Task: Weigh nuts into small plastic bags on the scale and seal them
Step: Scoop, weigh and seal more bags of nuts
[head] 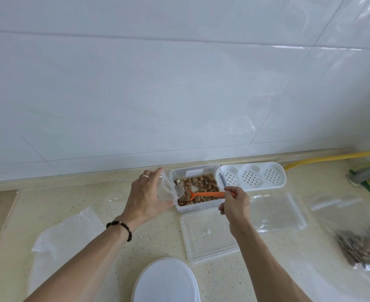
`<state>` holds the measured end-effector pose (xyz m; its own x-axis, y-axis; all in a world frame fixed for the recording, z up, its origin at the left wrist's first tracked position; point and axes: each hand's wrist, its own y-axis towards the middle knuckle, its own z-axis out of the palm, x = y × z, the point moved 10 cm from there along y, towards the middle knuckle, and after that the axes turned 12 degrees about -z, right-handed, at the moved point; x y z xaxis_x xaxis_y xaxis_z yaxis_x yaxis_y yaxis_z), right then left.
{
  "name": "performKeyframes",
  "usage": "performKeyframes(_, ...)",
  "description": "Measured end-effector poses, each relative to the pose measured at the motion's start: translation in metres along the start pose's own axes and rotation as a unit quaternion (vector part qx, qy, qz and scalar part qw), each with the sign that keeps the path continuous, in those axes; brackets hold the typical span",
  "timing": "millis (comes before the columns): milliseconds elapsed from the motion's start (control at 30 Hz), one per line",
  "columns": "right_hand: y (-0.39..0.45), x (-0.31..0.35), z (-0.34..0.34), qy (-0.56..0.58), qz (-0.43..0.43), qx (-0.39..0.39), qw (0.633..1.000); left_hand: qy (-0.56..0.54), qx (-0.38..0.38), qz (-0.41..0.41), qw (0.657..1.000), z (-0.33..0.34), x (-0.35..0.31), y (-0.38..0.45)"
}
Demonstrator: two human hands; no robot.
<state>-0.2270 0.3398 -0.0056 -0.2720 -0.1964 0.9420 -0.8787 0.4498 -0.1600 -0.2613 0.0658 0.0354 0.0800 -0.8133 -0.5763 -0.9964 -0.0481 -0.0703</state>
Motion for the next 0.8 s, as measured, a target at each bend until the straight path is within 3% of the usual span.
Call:
performKeyframes(200,0.000,0.000,-0.018,0.056,0.037,-0.042,0.997,0.049,-0.006,-0.009,0.999,0.002,-0.005,0.006)
performKeyframes(333,0.001,0.031,-0.036,0.081,0.005,-0.052,0.995,0.058,-0.003,-0.013,0.998,0.003,-0.017,0.011)
performKeyframes(533,-0.006,0.108,-0.034,0.022,-0.159,0.005,0.987,-0.007,0.046,-0.026,0.999,0.013,-0.036,0.015)
performKeyframes(667,-0.032,0.151,-0.008,-0.091,-0.324,0.109,0.935,-0.065,0.064,-0.022,0.996,0.014,-0.045,0.011)
performKeyframes(800,-0.043,0.163,-0.003,-0.124,-0.374,0.131,0.910,-0.078,0.069,-0.031,0.994,0.014,-0.042,0.009)
